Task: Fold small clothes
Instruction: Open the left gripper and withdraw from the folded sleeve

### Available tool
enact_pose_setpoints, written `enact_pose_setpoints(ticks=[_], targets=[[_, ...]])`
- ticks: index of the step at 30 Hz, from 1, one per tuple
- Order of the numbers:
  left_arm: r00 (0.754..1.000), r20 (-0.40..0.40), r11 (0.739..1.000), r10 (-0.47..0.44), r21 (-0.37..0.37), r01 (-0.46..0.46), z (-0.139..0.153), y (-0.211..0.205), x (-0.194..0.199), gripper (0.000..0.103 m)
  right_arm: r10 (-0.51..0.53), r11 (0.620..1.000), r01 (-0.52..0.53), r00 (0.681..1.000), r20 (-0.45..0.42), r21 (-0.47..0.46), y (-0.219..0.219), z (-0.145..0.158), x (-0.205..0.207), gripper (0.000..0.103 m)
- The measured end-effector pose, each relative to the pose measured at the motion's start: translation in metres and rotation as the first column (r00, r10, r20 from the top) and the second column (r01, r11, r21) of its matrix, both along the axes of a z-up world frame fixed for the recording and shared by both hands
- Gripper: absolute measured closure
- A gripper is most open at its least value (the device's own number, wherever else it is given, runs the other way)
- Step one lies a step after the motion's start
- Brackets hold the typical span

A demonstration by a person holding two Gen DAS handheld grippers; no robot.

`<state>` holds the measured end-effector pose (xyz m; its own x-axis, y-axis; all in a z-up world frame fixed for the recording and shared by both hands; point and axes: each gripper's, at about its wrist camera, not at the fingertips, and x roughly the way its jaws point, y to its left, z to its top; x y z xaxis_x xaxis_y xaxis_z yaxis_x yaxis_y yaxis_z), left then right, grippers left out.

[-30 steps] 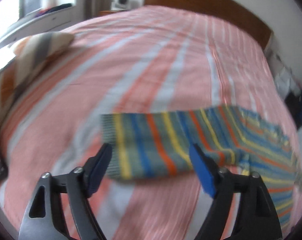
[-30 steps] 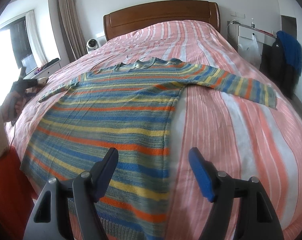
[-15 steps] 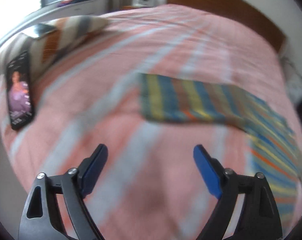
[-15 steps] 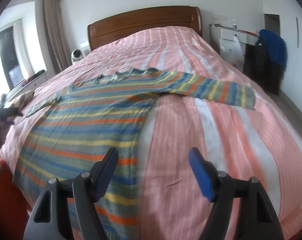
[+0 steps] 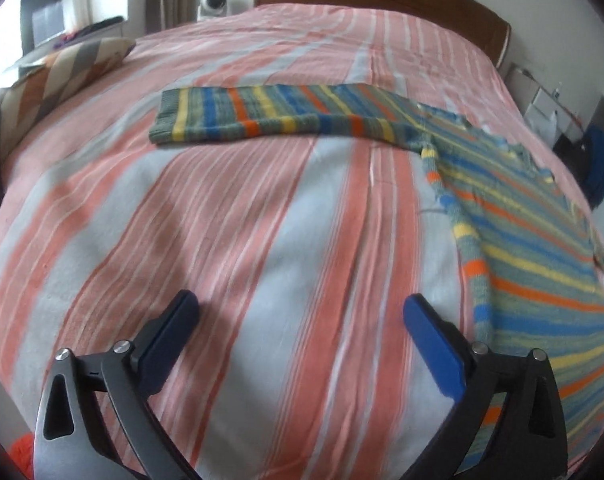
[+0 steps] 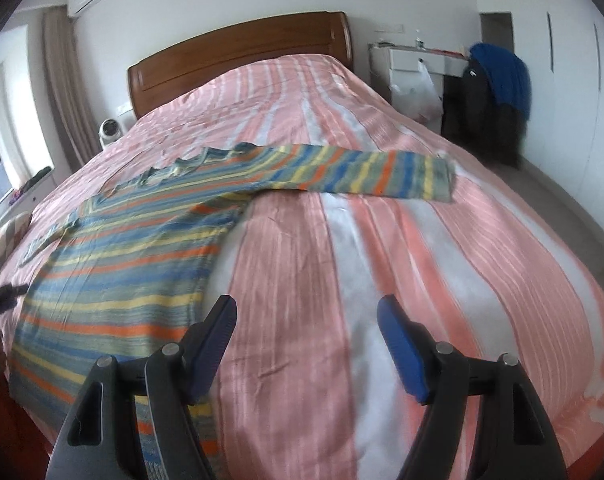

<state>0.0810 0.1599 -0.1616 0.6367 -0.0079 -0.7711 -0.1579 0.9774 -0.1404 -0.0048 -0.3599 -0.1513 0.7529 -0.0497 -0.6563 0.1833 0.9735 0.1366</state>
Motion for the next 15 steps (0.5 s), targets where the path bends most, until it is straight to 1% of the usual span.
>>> enact_pose_setpoints(ticks=[8, 12, 15], targets=[[1.0, 0.007, 1.0, 0.007, 0.01, -0.007, -0.005, -0.004, 0.003, 0.001, 0.002, 1.0, -0.003, 1.0, -0.019, -0.006, 0.001, -0.009, 0.003, 0.031], [1.0, 0.006, 1.0, 0.006, 0.029, -0.006, -0.006, -0.007, 0.005, 0.001, -0.01, 1.0, 0.011, 0.999, -0.036, 0.02, -0.003, -0.014, 0.004, 0.031], [1.0, 0.009, 1.0, 0.007, 0.03, -0.007, -0.006, -0.007, 0.005, 0.001, -0.016, 0.999, 0.018, 0.999, -0.048, 0.031, -0.006, -0.018, 0.004, 0.031]])
